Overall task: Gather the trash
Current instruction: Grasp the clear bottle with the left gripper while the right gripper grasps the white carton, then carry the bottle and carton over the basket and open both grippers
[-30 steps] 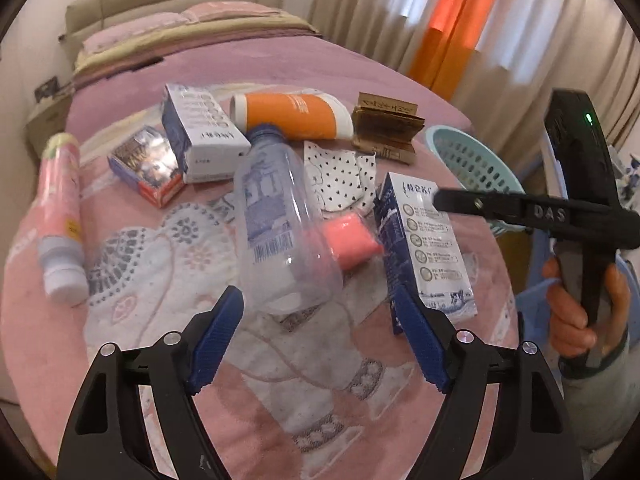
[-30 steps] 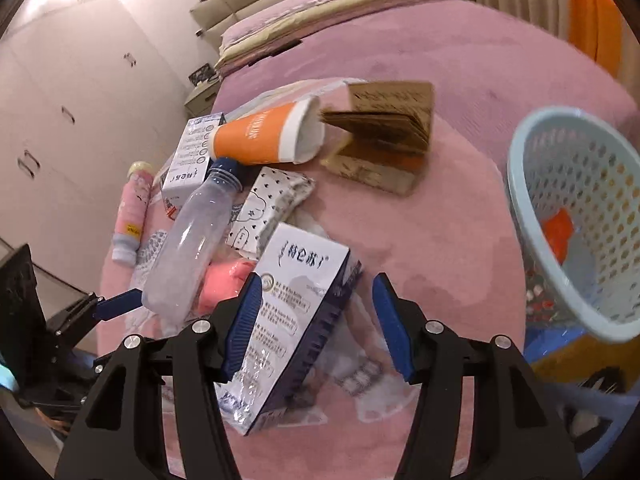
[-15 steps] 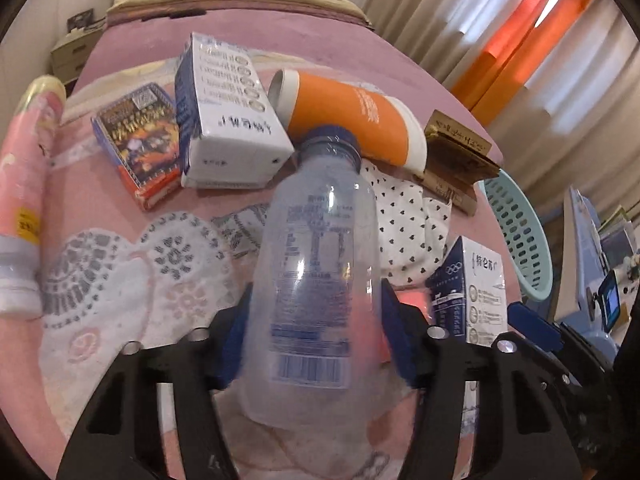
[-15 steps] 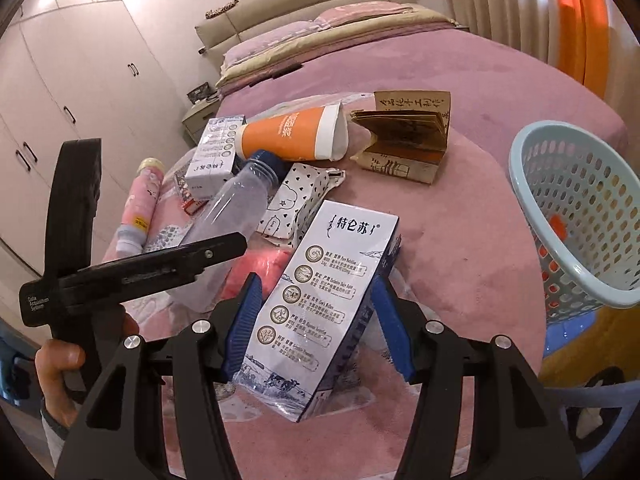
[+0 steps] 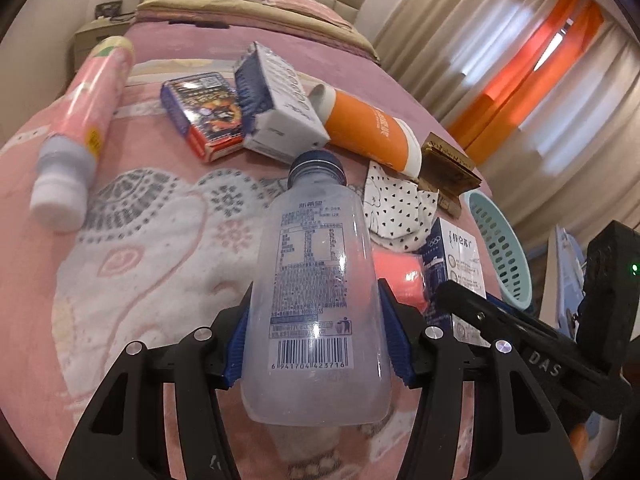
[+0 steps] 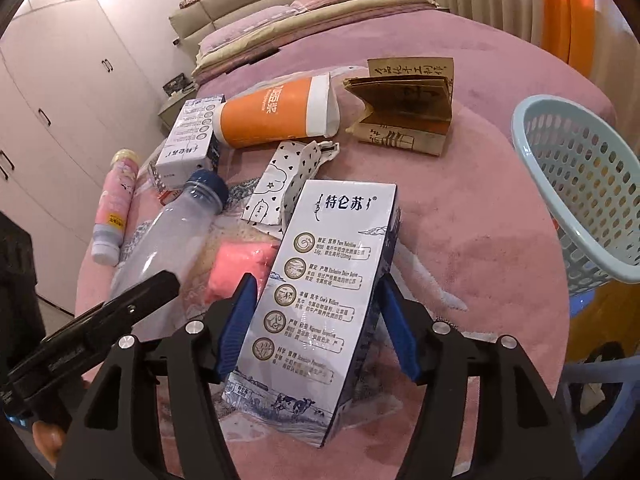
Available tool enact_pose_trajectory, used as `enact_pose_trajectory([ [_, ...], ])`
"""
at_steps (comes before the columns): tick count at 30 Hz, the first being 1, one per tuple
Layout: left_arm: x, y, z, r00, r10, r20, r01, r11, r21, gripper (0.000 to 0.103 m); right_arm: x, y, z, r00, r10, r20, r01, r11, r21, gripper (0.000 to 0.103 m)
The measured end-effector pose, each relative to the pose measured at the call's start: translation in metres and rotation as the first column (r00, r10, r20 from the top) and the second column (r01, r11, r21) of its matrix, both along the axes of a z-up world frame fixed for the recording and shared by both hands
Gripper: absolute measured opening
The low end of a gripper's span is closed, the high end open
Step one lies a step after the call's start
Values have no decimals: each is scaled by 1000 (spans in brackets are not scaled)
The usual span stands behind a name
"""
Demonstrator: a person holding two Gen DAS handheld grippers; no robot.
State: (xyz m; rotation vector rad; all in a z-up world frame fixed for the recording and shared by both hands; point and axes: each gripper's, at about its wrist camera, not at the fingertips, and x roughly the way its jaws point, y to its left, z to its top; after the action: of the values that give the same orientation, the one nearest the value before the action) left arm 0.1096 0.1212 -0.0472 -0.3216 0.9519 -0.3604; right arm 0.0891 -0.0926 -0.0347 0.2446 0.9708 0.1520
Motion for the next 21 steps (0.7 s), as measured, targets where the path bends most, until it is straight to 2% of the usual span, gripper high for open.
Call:
enact_pose_trajectory([
  [2,-4,4,1,1000,10,7,-10,1000,-13,54,1,3,-2,1000,13,-11,-13,1000,-12,67],
  [5,-12,11,3,1000,26,18,-25,999,-29,54,0,7,-3,1000,12,2,-12,999,-44,68],
  [7,-18,12,4,999,31,24,-30,999,-27,54,-3,5,-1,1000,21,17,-20,998,-58,60],
  [10,-22,10,8,999,29,41,-29,999,-15,54,-12,-4,5,998,10,59,-4,994,-108,55],
  [17,-27,-18,31,993,-7,117,14,999,-53,53,-22,-56,25,992,-45,122,51,998,-44,53],
  [21,-27,-45,56,981,-44,188,56,997,-57,53,-23,-88,40,982,-95,165,97,995,-5,53],
])
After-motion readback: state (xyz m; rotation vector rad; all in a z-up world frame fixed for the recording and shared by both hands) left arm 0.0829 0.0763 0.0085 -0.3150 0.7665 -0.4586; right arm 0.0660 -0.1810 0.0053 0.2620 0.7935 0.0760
